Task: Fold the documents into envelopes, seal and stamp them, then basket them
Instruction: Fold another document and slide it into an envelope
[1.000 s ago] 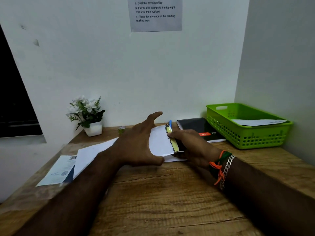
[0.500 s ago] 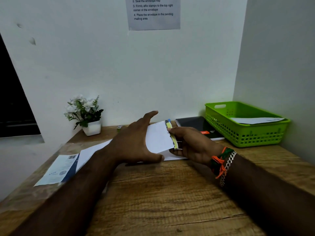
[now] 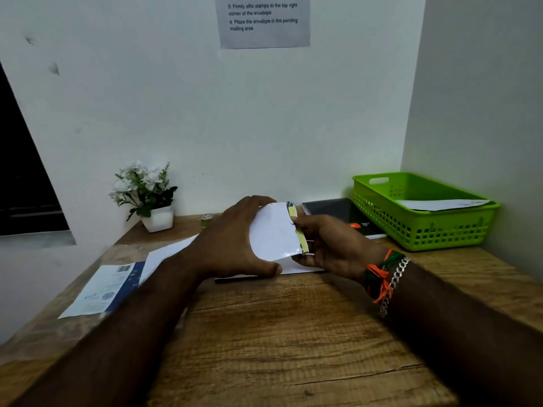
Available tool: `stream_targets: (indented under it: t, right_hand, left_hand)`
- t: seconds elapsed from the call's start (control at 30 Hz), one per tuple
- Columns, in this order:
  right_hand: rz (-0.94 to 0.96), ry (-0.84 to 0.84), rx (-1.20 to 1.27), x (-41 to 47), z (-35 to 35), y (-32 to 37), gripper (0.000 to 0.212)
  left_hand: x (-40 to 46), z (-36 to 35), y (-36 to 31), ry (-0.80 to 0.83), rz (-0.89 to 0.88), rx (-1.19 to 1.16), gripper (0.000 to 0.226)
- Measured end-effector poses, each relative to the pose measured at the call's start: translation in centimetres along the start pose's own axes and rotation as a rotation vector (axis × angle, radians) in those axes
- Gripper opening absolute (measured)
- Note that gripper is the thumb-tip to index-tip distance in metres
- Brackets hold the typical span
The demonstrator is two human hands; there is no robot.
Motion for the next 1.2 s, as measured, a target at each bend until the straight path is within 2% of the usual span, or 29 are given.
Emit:
stream_targets:
  t: [0.1,0.27,0.37,0.47,0.53,0.63,0.77,1.03,1.2]
  right_hand:
    - [0.063,-0.011,-0.049,-0.2,0.0,0.6,0.016]
    - [0.119,0.061,-0.178,-0.2,-0.8,0.9,0.015]
    - [0.252,-0.032,-0.334,-0.4,0.3,2.6,0.010]
    - [0.349,-0.074,-0.447,-0.7,0.9,3.6,0.010]
    - [0.317,-0.070,-0.457,-0.3,1.1,3.3,0.009]
    - [0.250,-0.047,-0.494,0.2,1.0,2.4,0.021]
    - [0.262,-0.040,-0.543,0.3,0.8,1.9,0.034]
    - [0.251,-0.070,-0.683,0.8,1.2,1.7,0.027]
    - [0.225,-0.036,-0.574,0.2,1.3,2.3,0.024]
  left_hand:
    - [0.0,-0.1,0.0,0.013,-0.003,0.077,0.105]
    - [0.0,-0.6,-0.1,0.085,0.008,0.216,0.109]
    - [0.0,-1.0,0.3,0.144,0.034,0.352,0.116]
    - [-0.1,-1.2,0.7,0.172,0.050,0.376,0.111]
    - [-0.1,-1.1,0.6,0.167,0.046,0.355,0.106]
    - [0.0,-0.8,0.3,0.145,0.039,0.331,0.104]
    - [-0.1,-0.9,0.0,0.146,0.020,0.330,0.105]
    - [-0.2,-0.8,0.5,0.156,0.024,0.269,0.104]
    - [-0.2,-0.2,1.3,0.155,0.041,0.275,0.101]
Point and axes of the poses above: each hand's wrist, its own x-axis towards the middle knuckle, its own z-axis out of the back of the hand, y = z × x, the point moved 10 cm from there along x, towards the middle knuckle, and after that the axes turned 1 degree about x, right-handed, at the moved point
